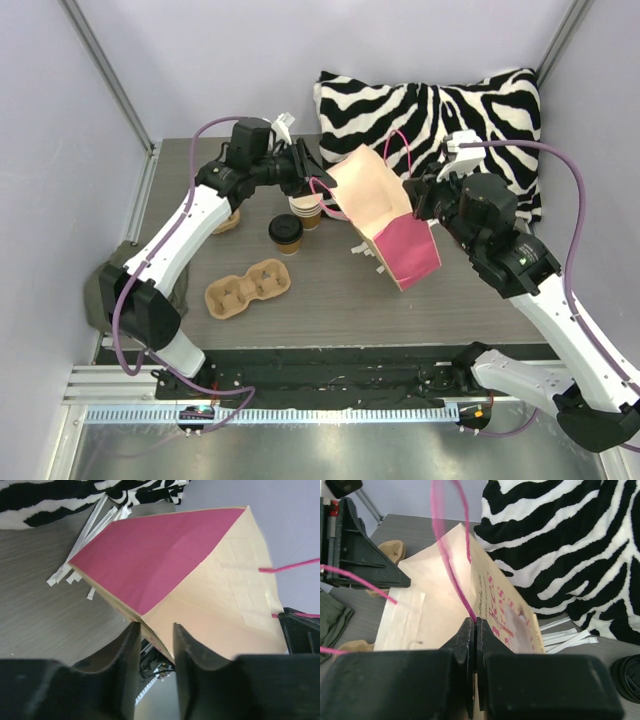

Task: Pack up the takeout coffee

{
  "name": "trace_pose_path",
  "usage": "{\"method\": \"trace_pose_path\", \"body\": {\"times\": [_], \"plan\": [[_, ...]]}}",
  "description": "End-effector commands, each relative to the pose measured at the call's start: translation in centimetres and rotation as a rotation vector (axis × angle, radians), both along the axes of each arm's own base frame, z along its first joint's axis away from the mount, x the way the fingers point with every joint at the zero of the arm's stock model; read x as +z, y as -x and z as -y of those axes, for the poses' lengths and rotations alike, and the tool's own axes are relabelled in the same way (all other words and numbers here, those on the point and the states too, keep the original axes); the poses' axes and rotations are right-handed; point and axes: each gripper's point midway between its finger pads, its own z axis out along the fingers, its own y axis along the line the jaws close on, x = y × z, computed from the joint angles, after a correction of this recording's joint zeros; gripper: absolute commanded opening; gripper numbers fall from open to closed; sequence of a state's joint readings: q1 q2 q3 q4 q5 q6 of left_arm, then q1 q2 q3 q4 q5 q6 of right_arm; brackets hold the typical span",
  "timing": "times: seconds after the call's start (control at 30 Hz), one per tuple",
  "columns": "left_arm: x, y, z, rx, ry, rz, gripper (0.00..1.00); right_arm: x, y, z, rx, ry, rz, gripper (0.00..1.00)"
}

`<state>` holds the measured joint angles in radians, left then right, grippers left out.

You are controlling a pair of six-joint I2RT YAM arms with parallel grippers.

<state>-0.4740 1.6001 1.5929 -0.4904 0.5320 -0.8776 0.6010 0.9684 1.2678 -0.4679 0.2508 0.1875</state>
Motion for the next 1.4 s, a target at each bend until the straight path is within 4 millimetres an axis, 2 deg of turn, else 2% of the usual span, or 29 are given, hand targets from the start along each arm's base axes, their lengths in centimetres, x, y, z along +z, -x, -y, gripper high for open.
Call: {"method": "trace_pose_path", "body": {"times": [0.0, 0.07, 0.13, 0.17, 0.2, 0.23, 0.27, 0.3, 0.33, 0.37, 0.4, 0.43, 0.47, 0.53, 0.57, 0.63, 0.67, 0.73, 0.83, 0.87, 0.93, 0.97, 1.0, 1.07, 1.1, 1.23, 1.37], "plan": [[1.6, 0.0, 0.0, -0.013, 0.007, 0.062, 0.21, 2.9, 1.3, -1.2, 0.083, -0.085, 0.059, 0.01], [1.7, -0.1, 0.0, -0.021, -0.001, 0.073, 0.02, 2.8, 1.8, -1.7, 0.123, -0.085, 0.056, 0.01], [1.8, 0.1, 0.0, -0.037, -0.008, 0.081, 0.0, 2.1, 2.2, -1.7, 0.139, -0.077, 0.038, 0.04], [1.7, 0.3, 0.0, -0.047, -0.016, 0.077, 0.0, 1.9, 2.4, -1.9, 0.154, -0.07, 0.034, 0.1], [1.8, 0.4, 0.0, -0.062, -0.024, 0.094, 0.0, 1.9, 2.7, -1.7, 0.162, -0.057, 0.036, 0.29], [1.9, 0.7, 0.0, -0.082, -0.023, 0.092, 0.0, 2.0, 2.8, -1.5, 0.168, -0.025, 0.05, 0.39], [1.6, 1.0, 0.0, -0.096, -0.03, 0.09, 0.0, 3.0, 3.2, -1.2, 0.179, -0.011, 0.075, 0.5], [1.6, 1.3, -0.1, -0.116, -0.042, 0.11, 0.0, 3.3, 3.4, -0.9, 0.186, 0.017, 0.082, 0.67], [1.5, 1.8, -0.2, -0.135, -0.053, 0.115, 0.0, 4.0, 3.6, -0.5, 0.197, 0.066, 0.118, 0.73], [1.4, 2.1, -0.2, -0.152, -0.065, 0.129, 0.0, 5.9, 4.2, -0.3, 0.215, 0.074, 0.163, 0.82], [1.7, 2.7, 0.0, -0.189, -0.084, 0.178, 0.0, 6.4, 4.5, -0.1, 0.223, 0.076, 0.169, 0.86], [1.4, 3.4, -0.1, -0.211, -0.105, 0.179, 0.0, 7.2, 4.6, 0.1, 0.224, 0.097, 0.194, 0.86], [1.3, 3.7, -0.1, -0.224, -0.124, 0.195, 0.0, 8.9, 4.9, 0.5, 0.225, 0.108, 0.238, 0.86], [1.2, 5.2, 0.3, -0.284, -0.173, 0.242, 0.0, 9.7, 4.9, 0.4, 0.239, 0.137, 0.259, 0.87], [1.0, 5.6, 0.5, -0.297, -0.189, 0.251, 0.0, 10.9, 5.4, 0.2, 0.275, 0.161, 0.302, 0.86], [0.8, 6.9, 0.8, -0.343, -0.222, 0.278, 0.0, 10.8, 5.8, -1.0, 0.359, 0.206, 0.316, 0.83], [0.6, 7.2, 0.9, -0.353, -0.24, 0.289, 0.0, 10.8, 5.7, -1.6, 0.404, 0.259, 0.337, 0.78], [0.4, 7.9, 1.0, -0.36, -0.282, 0.313, 0.0, 10.1, 6.2, -3.0, 0.508, 0.299, 0.353, 0.74], [0.8, 8.4, 1.0, -0.355, -0.313, 0.328, 0.0, 9.5, 5.0, -4.1, 0.537, 0.334, 0.366, 0.69], [1.6, 8.3, 1.0, -0.346, -0.317, 0.35, 0.0, 9.5, 4.9, -4.5, 0.555, 0.339, 0.37, 0.67], [2.1, 8.6, 0.7, -0.334, -0.344, 0.361, 0.0, 8.3, 4.0, -5.4, 0.586, 0.358, 0.331, 0.64], [2.5, 8.5, 0.5, -0.326, -0.353, 0.37, 0.0, 8.5, 4.3, -5.9, 0.62, 0.354, 0.334, 0.63], [3.6, 8.6, 0.5, -0.319, -0.35, 0.394, 0.0, 7.4, 3.8, -6.6, 0.646, 0.365, 0.291, 0.62], [4.0, 8.8, 0.0, -0.31, -0.369, 0.391, 0.0, 7.4, 4.0, -7.3, 0.676, 0.353, 0.272, 0.58], [4.7, 9.0, -0.2, -0.307, -0.362, 0.408, 0.0, 6.9, 4.1, -7.5, 0.689, 0.353, 0.248, 0.57], [5.2, 9.6, -0.6, -0.3, -0.364, 0.423, 0.0, 5.1, 4.6, -9.0, 0.754, 0.369, 0.178, 0.55], [5.1, 8.8, -1.2, -0.245, -0.398, 0.423, 0.0, 3.7, 5.3, -9.6, 0.776, 0.379, 0.129, 0.54]]}}
